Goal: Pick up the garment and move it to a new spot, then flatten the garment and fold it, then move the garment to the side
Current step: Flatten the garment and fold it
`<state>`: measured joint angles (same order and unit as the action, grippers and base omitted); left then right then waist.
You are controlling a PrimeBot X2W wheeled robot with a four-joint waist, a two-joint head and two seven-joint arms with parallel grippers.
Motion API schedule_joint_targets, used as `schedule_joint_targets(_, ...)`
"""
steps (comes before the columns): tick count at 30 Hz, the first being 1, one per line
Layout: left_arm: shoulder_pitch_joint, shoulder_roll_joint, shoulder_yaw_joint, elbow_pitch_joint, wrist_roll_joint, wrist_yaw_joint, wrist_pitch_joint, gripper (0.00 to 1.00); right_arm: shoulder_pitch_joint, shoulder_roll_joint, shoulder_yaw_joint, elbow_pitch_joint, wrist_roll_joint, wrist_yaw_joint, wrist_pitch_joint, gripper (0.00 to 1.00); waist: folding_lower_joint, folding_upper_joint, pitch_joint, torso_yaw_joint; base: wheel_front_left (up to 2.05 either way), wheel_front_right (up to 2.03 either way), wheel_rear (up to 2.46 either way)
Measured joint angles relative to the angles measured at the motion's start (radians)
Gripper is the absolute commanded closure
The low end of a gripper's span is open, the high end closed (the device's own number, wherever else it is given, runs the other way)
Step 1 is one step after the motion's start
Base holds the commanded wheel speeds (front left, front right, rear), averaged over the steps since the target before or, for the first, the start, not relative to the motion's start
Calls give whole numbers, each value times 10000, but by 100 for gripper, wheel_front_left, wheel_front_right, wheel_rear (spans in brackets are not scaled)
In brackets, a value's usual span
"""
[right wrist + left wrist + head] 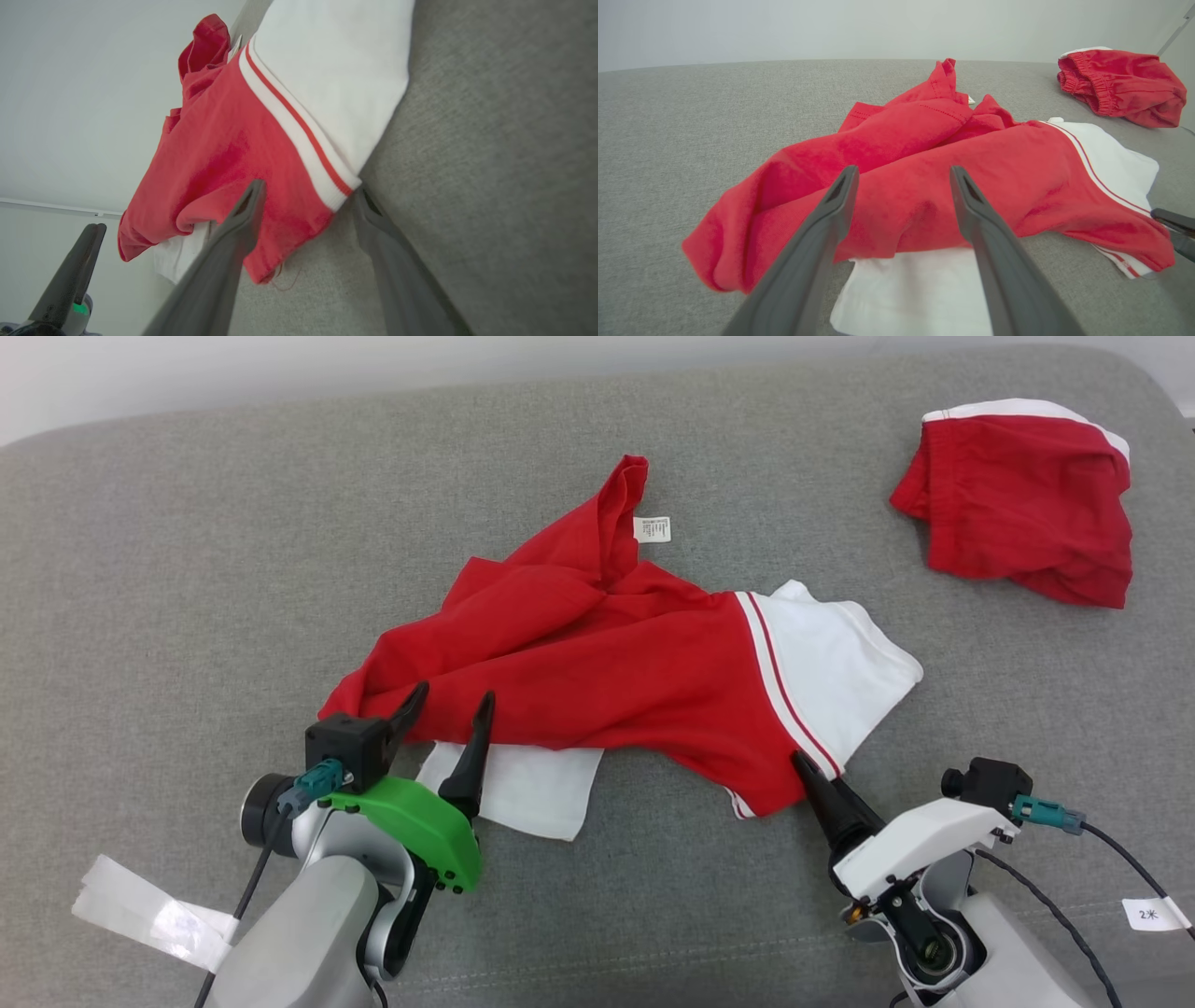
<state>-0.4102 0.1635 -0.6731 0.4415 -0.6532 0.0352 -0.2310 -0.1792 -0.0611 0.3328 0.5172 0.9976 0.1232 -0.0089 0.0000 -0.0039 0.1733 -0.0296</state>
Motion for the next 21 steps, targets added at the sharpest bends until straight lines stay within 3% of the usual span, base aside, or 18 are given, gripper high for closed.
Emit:
schedule_joint_targets(10, 11, 6, 27, -33, -2, 2, 0, 0, -306, -38, -311, -487, -117, 0, -721, 100, 0, 0, -58, 62, 0, 0, 0)
schedule_joint_targets(15, 13, 25, 52, -40, -2, 2, -2, 0, -1034, -594, -249, -1170, -963, 0, -1532, 100, 1, 0, -218, -20, 0, 0, 0)
schedule_joint_targets(21, 18, -59, -48, -44, -2, -2, -4, 0, -1648, -1127, -157, -1501, -1360, 0, -1668, 100, 1, 0, -462, -55, 0, 0, 0)
